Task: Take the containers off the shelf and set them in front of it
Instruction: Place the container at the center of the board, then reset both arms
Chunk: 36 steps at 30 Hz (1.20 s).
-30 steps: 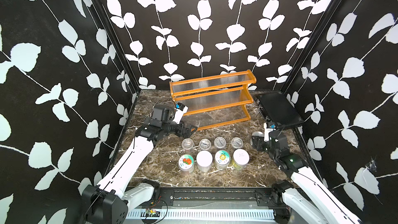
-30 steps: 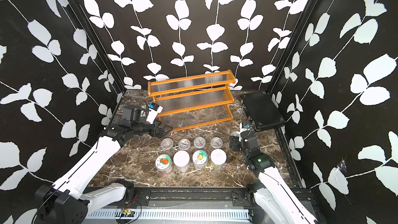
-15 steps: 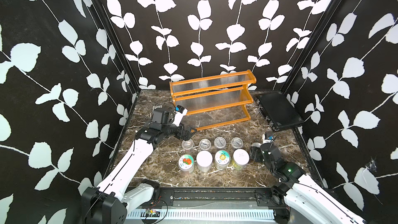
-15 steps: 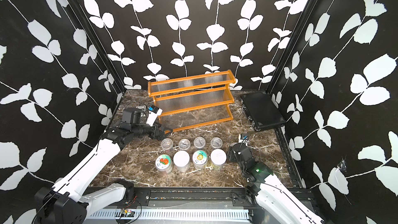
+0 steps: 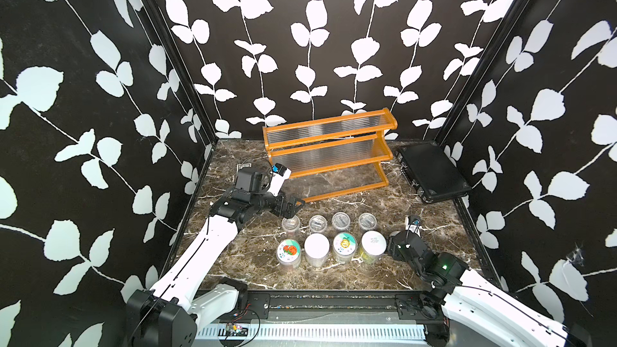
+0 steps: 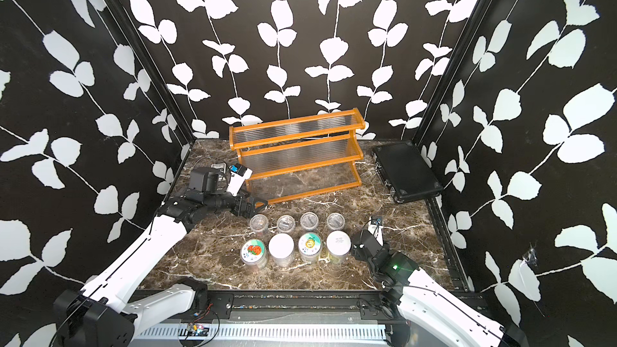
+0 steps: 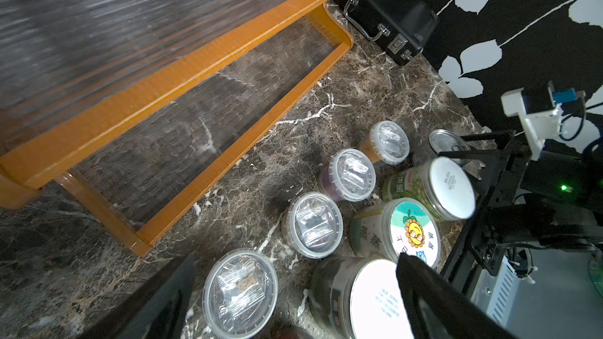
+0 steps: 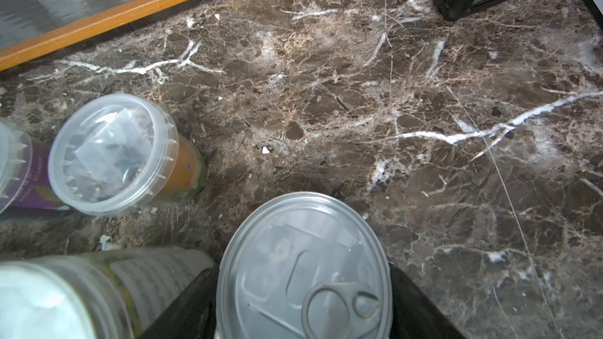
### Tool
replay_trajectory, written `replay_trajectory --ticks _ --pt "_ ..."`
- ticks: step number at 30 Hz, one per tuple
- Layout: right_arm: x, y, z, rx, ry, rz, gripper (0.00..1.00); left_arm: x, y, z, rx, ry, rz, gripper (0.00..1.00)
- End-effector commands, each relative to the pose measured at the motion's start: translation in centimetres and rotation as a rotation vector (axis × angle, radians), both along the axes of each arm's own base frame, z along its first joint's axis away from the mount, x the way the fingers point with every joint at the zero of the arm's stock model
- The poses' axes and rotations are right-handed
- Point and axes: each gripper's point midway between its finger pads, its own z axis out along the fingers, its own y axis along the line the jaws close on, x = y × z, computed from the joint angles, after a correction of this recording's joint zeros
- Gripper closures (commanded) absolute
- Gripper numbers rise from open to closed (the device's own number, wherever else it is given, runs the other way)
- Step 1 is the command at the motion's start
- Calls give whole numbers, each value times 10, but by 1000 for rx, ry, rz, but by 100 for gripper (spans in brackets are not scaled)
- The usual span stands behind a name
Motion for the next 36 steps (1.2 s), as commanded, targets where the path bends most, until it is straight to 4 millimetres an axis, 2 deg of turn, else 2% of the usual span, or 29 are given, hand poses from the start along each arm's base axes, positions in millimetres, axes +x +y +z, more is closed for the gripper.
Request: replay_trajectory --ticks 1,4,7,11,13,16,19,22,25,28,32,36 --pt "-7 -8 -3 -14 24 -44 25 -2 0 7 -3 -23 -21 1" --pt "-9 -9 2 1 18 -55 21 -2 -1 7 -2 -24 -27 1" --pt "-11 -12 10 24 2 -72 10 -2 -2 9 -2 -24 -33 1" --pt "-8 -10 24 47 -16 -78 7 0 0 14 9 -40 -26 1" --pt "-6 -9 36 38 -28 -75 8 -1 2 17 21 -47 -22 1" --pt "1 -13 65 -8 -78 -65 7 -2 13 21 62 -60 24 2" --pt "18 -11 90 -56 -124 -37 6 -2 38 14 134 -62 163 1" --pt "41 -12 92 -35 -73 -12 3 -1 81 0 227 -70 406 1" --pt "71 -24 100 4 -97 15 2 -1 129 -10 326 -130 656 1" --pt "97 -48 99 -59 -108 33 0 7 163 -21 427 -205 820 1" --pt "131 -77 88 -24 -205 9 0 32 188 -36 576 -318 941 1" --pt "154 -93 72 -42 -249 20 0 58 187 -47 646 -385 936 1"
